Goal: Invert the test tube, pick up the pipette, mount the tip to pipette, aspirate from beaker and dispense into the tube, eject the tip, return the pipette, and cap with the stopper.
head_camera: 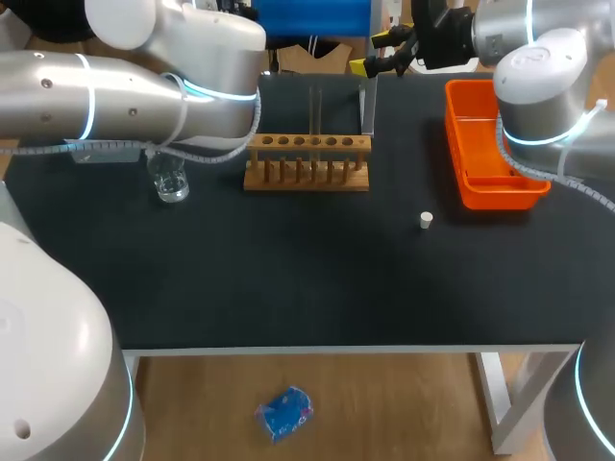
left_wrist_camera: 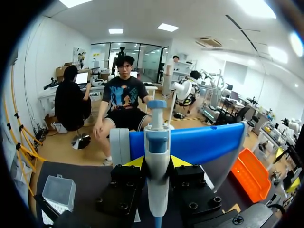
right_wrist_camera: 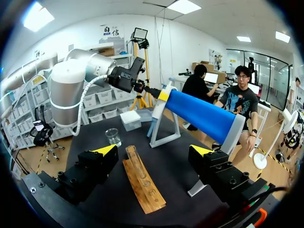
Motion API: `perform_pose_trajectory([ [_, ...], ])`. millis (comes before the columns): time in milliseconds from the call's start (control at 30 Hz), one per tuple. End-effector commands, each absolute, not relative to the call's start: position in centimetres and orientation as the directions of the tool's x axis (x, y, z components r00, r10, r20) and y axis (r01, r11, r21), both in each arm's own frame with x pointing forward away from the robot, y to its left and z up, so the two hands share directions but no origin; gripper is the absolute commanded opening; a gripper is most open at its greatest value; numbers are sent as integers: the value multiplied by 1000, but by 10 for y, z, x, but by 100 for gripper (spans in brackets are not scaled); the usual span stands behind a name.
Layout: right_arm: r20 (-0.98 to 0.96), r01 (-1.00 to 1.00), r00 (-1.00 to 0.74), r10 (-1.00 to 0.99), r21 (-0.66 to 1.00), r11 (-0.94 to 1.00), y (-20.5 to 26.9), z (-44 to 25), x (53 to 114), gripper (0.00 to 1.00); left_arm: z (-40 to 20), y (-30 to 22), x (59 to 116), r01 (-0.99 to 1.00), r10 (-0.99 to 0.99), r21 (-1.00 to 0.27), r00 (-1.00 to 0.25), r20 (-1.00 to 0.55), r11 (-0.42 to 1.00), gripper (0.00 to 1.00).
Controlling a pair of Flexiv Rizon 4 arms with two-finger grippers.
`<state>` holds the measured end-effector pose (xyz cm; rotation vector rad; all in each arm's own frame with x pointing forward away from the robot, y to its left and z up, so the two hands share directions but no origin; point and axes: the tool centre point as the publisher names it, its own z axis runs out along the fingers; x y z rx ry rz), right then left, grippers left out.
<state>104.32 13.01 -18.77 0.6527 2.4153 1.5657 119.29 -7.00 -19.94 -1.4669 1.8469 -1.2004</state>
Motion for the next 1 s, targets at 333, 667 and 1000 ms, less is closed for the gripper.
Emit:
perform_pose_trajectory([
  [333,80,260,-886,457,901,347,129,-187,1044,100,-204,-72,1194,-531,-946,-846,-292,137,41,0],
  [667,80,260,-886,457,901,347,129,-187,1044,100,-206,-73,1192,-536,-948,-843,-287,135,42,0],
  [1000,80,260,-886,457,901,347,129,-187,1044,100,-206,-73,1190,-538,-950,-842,-281,136,39,37],
])
